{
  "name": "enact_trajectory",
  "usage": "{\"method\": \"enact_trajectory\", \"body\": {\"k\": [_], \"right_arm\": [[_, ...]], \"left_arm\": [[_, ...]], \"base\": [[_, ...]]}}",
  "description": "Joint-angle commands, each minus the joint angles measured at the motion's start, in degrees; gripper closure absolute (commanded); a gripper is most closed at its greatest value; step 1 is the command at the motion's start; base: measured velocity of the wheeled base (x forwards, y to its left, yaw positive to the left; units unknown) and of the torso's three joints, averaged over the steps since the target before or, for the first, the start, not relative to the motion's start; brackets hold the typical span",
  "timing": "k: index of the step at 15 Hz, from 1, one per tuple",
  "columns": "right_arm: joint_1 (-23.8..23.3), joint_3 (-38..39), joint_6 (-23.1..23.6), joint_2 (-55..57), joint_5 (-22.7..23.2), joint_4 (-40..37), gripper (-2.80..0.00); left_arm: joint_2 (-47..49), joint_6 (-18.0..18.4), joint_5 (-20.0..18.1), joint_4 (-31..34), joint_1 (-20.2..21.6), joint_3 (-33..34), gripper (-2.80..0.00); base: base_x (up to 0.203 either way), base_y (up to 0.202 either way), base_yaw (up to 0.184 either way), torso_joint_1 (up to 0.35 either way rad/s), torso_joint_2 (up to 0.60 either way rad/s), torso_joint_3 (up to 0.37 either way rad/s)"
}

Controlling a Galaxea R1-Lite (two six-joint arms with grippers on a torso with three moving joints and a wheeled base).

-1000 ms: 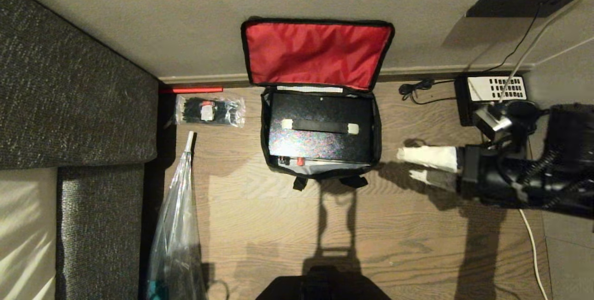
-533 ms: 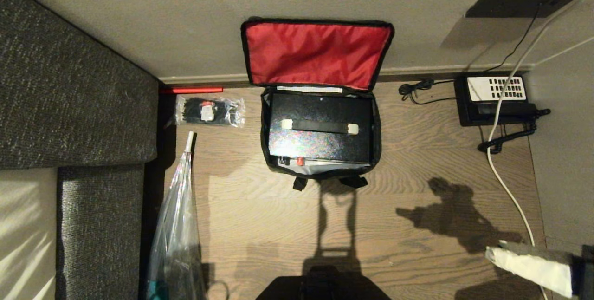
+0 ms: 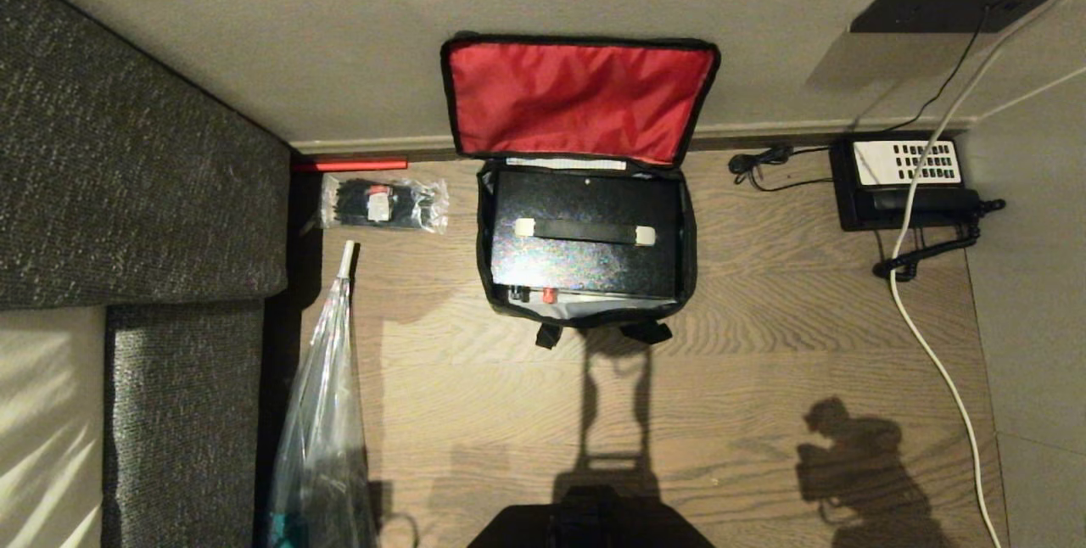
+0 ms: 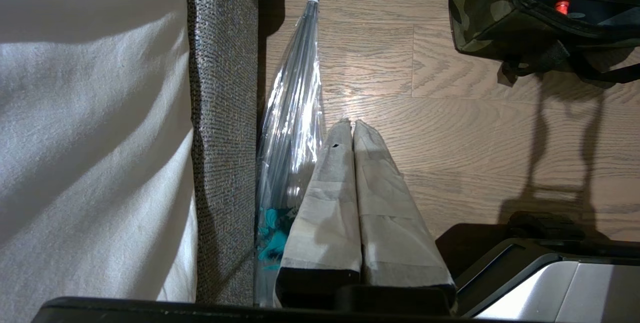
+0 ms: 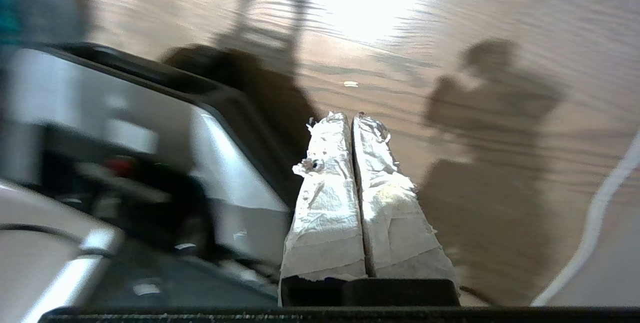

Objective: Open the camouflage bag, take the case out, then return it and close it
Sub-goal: Grip the handle

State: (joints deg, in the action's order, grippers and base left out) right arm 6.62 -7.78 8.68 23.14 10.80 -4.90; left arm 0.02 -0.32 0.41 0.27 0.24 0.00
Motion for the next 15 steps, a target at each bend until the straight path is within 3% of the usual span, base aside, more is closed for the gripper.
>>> {"method": "enact_trajectory", "body": {"k": [1,5,7,9,12,15], "right_arm": [[-4.9,4.6,1.1,-8.6,-0.3,3.9,0.0],[-6.3,6.3,4.6,-16.4,-9.2,5.5,0.0],[-6.3,6.9,2.5,-20.3,-9.1,6.5,0.0],[-6.3,7.4,-4.0,-20.5,-9.4,6.0,0.0],[-6.3,7.0,-2.4,-22.3,-9.6,2.8,0.0],[-6.3,7.8,-5.0,-23.5,-9.7,5.1,0.0]], "left_arm": [[-0.1,0.0,0.0,0.0,0.0,0.2,0.0],[0.0,0.0,0.0,0.0,0.0,0.2,0.0],[-0.1,0.0,0.0,0.0,0.0,0.2,0.0],[-0.1,0.0,0.0,0.0,0.0,0.2,0.0],[-0.1,0.0,0.0,0.0,0.0,0.2,0.0],[0.0,0.0,0.0,0.0,0.0,0.2,0.0]], "base": [[0.0,0.0,0.0,0.0,0.0,0.0],[0.0,0.0,0.0,0.0,0.0,0.0],[0.0,0.0,0.0,0.0,0.0,0.0],[0.0,0.0,0.0,0.0,0.0,0.0],[0.0,0.0,0.0,0.0,0.0,0.0],[0.0,0.0,0.0,0.0,0.0,0.0]]}}
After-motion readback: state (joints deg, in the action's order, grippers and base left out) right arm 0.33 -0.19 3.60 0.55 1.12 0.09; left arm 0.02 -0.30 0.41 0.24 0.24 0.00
